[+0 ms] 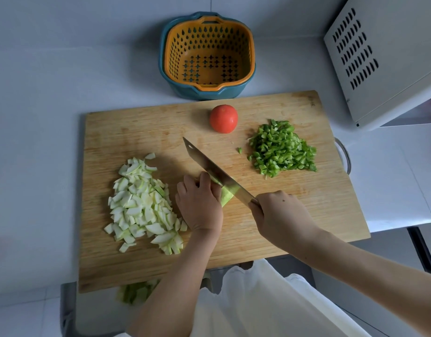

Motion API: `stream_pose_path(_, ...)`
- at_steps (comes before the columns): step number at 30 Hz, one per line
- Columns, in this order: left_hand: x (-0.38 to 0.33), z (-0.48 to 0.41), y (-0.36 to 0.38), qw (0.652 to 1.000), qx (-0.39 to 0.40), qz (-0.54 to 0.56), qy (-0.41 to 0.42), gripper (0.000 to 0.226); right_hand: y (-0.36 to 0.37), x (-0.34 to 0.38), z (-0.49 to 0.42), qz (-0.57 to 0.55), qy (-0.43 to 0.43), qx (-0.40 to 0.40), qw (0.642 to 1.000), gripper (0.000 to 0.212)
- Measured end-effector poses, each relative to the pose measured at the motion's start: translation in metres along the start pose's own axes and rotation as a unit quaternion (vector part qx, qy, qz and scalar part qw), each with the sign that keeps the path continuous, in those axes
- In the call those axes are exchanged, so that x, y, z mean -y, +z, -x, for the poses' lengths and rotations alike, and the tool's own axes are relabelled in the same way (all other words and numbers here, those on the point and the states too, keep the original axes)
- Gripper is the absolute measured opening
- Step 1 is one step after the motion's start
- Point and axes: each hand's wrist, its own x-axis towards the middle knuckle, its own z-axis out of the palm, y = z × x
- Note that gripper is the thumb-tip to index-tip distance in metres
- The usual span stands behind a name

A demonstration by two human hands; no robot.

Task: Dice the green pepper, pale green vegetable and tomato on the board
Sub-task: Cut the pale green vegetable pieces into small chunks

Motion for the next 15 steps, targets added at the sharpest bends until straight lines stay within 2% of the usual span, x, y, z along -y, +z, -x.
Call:
stream_pose_path(5, -0.001, 0.001, -0.002, 1.000, 0.002, -0.002, -0.001, 0.034, 0.000, 0.000, -0.001, -0.008, 0.012, 0.009, 1.000, 0.041)
stream_pose_path(12, -0.002, 0.001, 0.000, 1.000, -0.014, -0.010, -0.020, 0.013, 0.024, 0.008, -0.031, -0.033, 0.011, 0.000, 0.999, 0.038)
stream_pose_path(15, -0.001, 0.001, 0.001, 1.000, -0.005, -0.019, -0.012, 0.021, 0.019, 0.001, -0.021, -0.054, 0.007, -0.023, 0.998, 0.042)
